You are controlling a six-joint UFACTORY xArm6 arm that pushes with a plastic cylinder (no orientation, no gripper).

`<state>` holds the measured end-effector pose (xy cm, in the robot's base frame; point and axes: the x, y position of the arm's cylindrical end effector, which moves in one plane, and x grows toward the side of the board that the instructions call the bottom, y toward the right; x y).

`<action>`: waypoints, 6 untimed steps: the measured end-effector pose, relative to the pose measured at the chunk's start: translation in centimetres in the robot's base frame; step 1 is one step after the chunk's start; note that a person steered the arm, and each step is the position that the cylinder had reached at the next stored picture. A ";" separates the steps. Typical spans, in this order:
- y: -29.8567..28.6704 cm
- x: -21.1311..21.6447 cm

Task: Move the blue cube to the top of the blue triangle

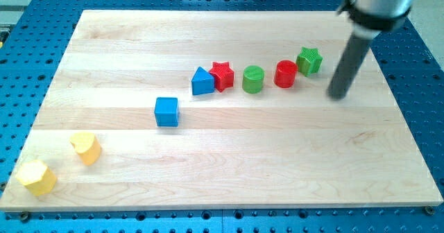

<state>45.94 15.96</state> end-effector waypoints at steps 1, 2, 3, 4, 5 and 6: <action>-12.5 2.0; -19.4 1.1; -21.8 -0.1; -21.0 -0.4; -20.5 -1.0; -19.8 -1.9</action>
<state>44.05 -3.82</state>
